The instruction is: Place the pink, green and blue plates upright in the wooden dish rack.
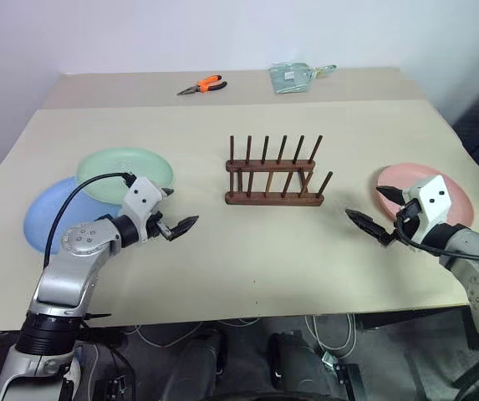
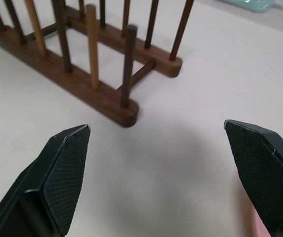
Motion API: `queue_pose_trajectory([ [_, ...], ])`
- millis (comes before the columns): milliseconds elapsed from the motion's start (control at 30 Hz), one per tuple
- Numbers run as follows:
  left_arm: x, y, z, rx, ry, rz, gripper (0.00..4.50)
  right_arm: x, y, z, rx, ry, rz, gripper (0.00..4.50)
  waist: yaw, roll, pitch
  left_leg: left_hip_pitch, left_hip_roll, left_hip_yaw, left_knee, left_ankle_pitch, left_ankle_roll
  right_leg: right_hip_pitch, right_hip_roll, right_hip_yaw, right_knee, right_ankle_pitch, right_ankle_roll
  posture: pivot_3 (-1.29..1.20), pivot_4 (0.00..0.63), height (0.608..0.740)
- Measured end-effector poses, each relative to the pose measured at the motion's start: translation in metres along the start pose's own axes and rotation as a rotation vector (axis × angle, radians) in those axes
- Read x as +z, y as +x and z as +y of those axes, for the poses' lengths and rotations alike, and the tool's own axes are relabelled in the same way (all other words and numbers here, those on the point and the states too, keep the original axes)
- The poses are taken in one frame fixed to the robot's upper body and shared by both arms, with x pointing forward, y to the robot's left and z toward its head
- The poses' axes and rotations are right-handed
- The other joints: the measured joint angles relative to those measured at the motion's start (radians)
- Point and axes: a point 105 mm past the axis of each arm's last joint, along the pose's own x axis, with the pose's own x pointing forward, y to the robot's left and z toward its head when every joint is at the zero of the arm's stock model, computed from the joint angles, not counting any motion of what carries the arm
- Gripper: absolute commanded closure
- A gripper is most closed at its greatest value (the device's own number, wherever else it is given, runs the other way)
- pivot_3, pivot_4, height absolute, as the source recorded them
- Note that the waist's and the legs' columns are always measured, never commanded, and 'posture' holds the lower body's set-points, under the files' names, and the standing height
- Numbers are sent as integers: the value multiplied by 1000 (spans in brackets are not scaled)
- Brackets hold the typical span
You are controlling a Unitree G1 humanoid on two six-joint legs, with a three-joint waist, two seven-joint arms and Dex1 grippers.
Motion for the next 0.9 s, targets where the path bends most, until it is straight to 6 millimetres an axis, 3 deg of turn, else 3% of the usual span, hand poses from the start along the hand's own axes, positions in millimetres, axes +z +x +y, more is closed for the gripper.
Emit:
queue_pose_trajectory([
  [333,3,23,-9,-31,-9,-15,0,1,20,5,27,-22,-19,51,3,0,0,0,-1,0,0,1,1,0,0,0,0,0,0,0,150,719],
  [500,5,45,-13,-101,23,8,0,-1,23,21,83,36,-18,51,0,0,0,0,0,0,0,1,2,0,0,0,0,1,2,0,150,719],
  [800,0,104,-15,-252,44,45,0,2,19,58,48,40,-39,51,2,-1,0,-1,-1,0,1,1,2,0,0,-1,0,2,4,0,150,719],
  [900,3,118,-26,-321,19,30,0,-3,12,64,18,47,-15,51,4,-1,0,-1,-1,0,1,1,2,0,0,-1,0,2,4,0,150,719],
])
